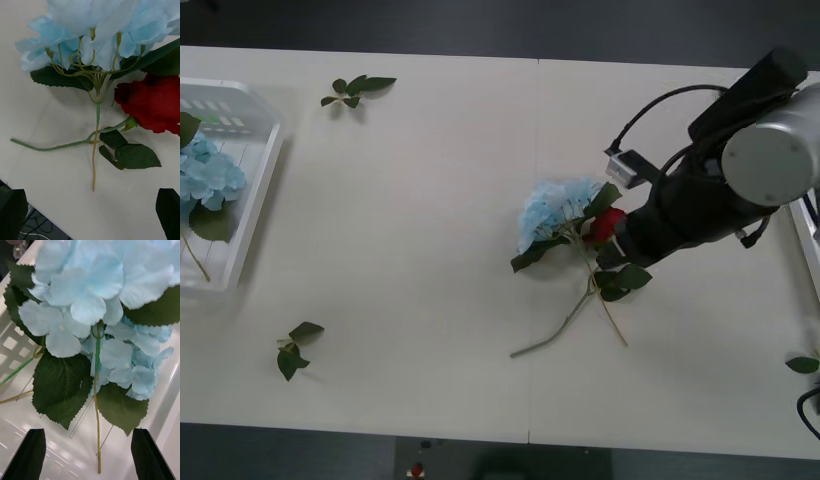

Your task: Put the red flowers into the right box and the blue flowers into the left box

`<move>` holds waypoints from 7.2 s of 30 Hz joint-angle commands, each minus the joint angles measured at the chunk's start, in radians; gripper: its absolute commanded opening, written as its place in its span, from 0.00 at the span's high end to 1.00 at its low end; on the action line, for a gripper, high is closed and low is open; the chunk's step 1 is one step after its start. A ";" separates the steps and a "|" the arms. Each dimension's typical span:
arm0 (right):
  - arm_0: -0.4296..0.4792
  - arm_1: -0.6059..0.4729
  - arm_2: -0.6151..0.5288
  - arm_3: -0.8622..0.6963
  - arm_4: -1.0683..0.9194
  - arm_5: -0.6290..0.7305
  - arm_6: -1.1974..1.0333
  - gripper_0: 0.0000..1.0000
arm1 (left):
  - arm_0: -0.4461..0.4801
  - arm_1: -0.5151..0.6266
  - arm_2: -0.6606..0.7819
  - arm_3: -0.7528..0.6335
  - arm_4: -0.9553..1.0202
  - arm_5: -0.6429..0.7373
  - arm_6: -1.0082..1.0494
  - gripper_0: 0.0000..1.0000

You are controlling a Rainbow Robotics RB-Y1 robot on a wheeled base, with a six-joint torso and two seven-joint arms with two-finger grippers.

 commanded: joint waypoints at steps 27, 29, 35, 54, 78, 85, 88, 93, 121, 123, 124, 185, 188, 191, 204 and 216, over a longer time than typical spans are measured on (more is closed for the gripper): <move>0.009 0.146 0.208 0.251 0.203 -0.376 0.027 0.00 | 0.006 -0.144 0.074 -0.477 0.164 0.228 -0.133 0.00; 0.012 0.146 0.211 0.252 0.204 -0.375 0.028 0.00 | 0.004 -0.171 0.054 -0.493 0.163 0.228 -0.138 0.00; 0.015 0.147 0.225 0.280 0.206 -0.388 0.030 0.00 | 0.003 -0.218 -0.027 -0.525 0.163 0.228 -0.239 0.00; 0.014 0.150 0.223 0.281 0.215 -0.399 0.028 1.00 | 0.119 -0.224 -0.142 -0.695 0.399 0.108 -0.590 0.00; 0.018 0.158 -0.137 0.096 -0.347 -0.315 0.016 1.00 | 0.146 -0.086 -0.122 -0.706 0.940 0.050 -0.919 0.00; 0.009 0.199 -0.243 0.070 -0.561 -0.318 0.013 1.00 | 0.146 -0.086 -0.121 -0.706 0.940 0.047 -0.919 0.00; -0.005 0.204 -0.251 0.047 -0.600 -0.336 0.004 1.00 | 0.146 -0.086 -0.121 -0.706 0.940 0.047 -0.919 0.00; -0.054 0.218 -0.249 0.042 -0.684 -0.384 -0.015 1.00 | 0.130 -0.083 -0.122 -0.706 0.989 0.028 -0.905 0.00; -0.195 0.265 -0.191 0.036 -0.722 -0.534 -0.154 1.00 | -0.215 -0.086 -0.352 -0.708 0.813 -0.120 -0.406 0.00; -0.195 0.265 -0.191 0.036 -0.722 -0.534 -0.154 1.00 | -0.216 -0.086 -0.355 -0.708 0.808 -0.120 -0.406 0.00; -0.195 0.265 -0.191 0.036 -0.722 -0.534 -0.154 1.00 | -0.220 -0.086 -0.357 -0.708 0.805 -0.120 -0.405 0.03; -0.189 0.238 -0.199 0.016 -0.696 -0.534 -0.168 0.00 | 0.627 0.132 0.530 -0.513 1.126 0.073 -0.659 1.00; -0.189 0.215 -0.199 0.013 -0.680 -0.533 -0.222 0.00 | 0.659 0.132 0.530 -0.402 1.124 0.070 -0.738 1.00; -0.187 0.189 -0.197 0.010 -0.635 -0.500 -0.289 0.00 | 0.650 0.132 0.496 -0.280 1.107 0.064 -0.807 1.00; -0.186 0.109 -0.197 -0.045 -0.364 -0.224 -0.704 0.00 | 0.531 0.202 0.327 0.049 0.940 0.050 -0.866 1.00; -0.178 0.095 -0.194 -0.076 -0.144 0.133 -1.081 0.00 | 0.515 0.282 0.195 0.098 0.916 -0.044 -0.879 0.74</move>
